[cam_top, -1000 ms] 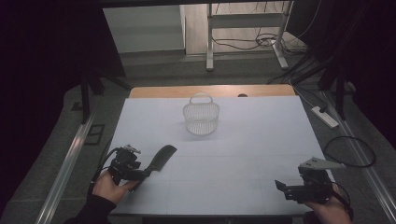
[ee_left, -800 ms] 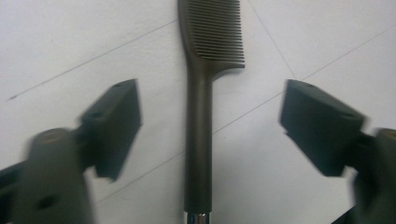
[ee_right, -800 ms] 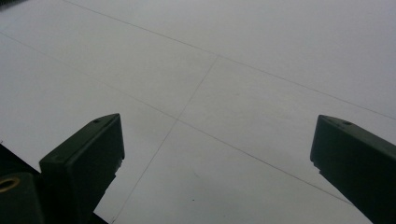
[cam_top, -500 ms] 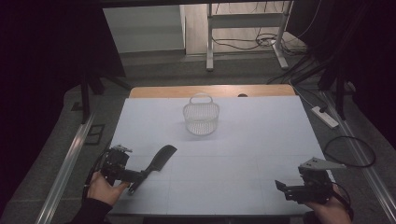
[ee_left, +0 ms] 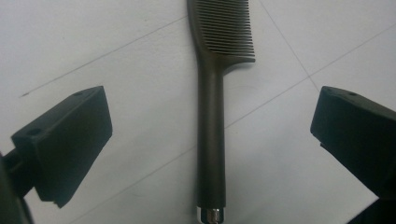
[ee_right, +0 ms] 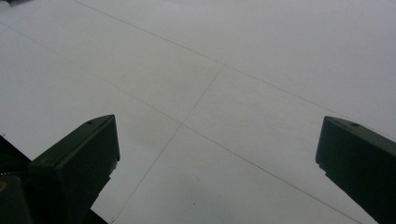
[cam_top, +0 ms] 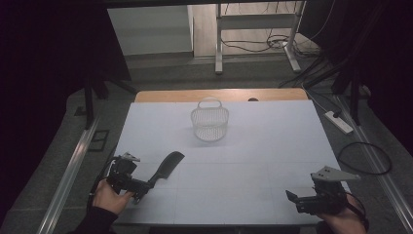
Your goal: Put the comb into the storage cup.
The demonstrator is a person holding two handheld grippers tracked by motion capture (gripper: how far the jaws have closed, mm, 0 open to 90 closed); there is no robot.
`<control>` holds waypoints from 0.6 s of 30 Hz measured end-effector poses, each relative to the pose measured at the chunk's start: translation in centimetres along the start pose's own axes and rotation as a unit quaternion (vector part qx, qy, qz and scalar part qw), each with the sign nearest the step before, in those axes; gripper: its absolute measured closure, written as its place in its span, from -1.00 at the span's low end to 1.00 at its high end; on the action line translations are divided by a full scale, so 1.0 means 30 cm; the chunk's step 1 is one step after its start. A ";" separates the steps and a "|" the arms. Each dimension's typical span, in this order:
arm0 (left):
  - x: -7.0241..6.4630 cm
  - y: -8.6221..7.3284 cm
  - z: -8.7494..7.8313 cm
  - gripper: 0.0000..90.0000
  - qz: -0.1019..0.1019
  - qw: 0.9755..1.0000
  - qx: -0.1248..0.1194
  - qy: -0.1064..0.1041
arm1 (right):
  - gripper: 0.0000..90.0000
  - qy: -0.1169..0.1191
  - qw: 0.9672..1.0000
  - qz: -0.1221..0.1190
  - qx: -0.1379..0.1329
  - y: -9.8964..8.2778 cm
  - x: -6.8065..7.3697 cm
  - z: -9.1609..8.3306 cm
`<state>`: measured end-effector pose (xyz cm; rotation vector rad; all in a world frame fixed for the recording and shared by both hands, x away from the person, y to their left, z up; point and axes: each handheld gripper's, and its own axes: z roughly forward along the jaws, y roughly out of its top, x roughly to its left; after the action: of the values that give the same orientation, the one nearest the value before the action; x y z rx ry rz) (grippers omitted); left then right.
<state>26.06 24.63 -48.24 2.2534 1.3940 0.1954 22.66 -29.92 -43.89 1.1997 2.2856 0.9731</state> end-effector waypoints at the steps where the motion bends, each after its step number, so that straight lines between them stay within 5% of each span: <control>1: 0.000 0.000 0.000 -1.00 0.000 1.000 0.000 0.000 | -1.00 0.000 1.000 0.000 0.000 0.000 0.000 0.000; 10: 0.008 0.015 0.048 -1.00 0.012 1.000 0.009 -0.003 | -1.00 -0.004 1.000 0.000 0.006 -0.004 0.003 -0.009; 18: -0.002 0.019 0.096 -1.00 0.028 0.999 0.045 -0.013 | -1.00 0.001 1.000 -0.001 0.011 -0.003 0.003 -0.004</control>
<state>27.52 23.46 -50.48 2.3614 1.3523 0.1232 22.49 -29.94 -43.86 1.2052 2.3036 0.9508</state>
